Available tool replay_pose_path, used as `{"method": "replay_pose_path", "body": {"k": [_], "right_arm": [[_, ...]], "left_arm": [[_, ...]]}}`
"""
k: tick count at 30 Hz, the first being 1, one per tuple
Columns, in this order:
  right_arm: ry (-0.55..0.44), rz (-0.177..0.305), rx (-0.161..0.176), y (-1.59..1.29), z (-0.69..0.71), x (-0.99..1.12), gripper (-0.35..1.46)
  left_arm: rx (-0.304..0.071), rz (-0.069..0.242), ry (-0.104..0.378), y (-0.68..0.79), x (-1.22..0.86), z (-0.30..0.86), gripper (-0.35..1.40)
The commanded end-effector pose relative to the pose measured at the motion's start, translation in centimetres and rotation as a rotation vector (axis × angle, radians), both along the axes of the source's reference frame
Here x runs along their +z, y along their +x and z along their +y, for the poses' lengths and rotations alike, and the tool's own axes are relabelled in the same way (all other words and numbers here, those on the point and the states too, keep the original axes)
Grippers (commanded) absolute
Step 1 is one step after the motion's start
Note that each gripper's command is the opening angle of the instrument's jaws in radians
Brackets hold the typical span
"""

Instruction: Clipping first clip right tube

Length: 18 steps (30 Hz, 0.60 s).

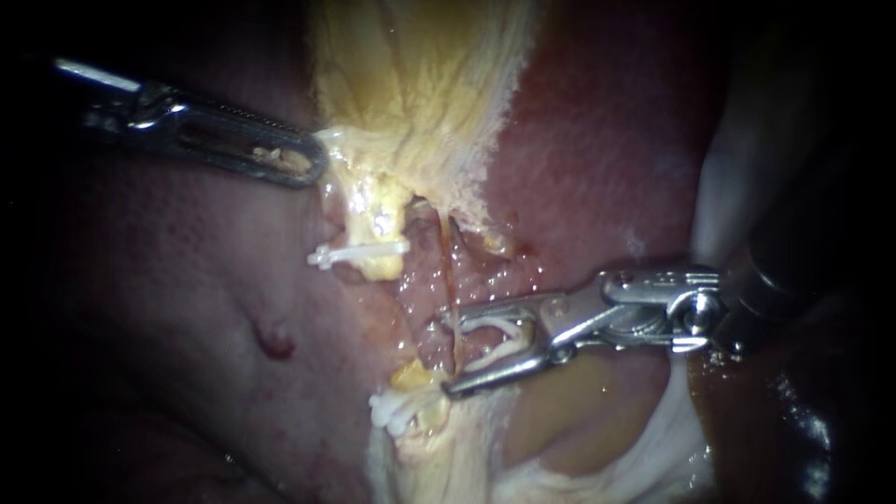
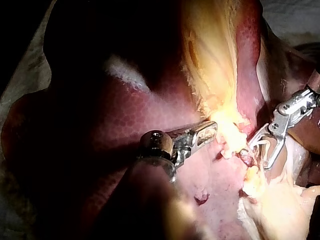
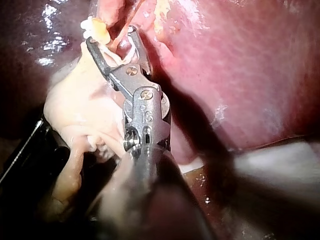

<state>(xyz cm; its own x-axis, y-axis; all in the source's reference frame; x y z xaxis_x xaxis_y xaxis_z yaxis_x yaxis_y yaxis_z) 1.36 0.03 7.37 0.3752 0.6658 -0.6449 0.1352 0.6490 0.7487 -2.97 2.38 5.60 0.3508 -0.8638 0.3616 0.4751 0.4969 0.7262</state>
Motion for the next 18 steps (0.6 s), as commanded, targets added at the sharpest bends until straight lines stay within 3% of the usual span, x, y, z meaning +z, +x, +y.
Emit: {"method": "replay_pose_path", "body": {"k": [1, 11, 18], "right_arm": [[0.004, 0.0, 0.002, 0.0, 0.0, 0.0, 0.49], [0.062, 0.05, 0.013, 0.05, 0.01, 0.01, 0.49], [0.1, 0.101, -0.007, 0.1, 0.01, 0.0, 0.49]], "left_arm": [[0.0, 0.0, 0.0, 0.0, 0.0, 0.0, -0.35], [0.0, 0.0, 0.0, 0.0, -0.01, 0.0, -0.35], [0.0, 0.0, 0.0, 0.0, -0.01, 0.0, -0.35]]}}
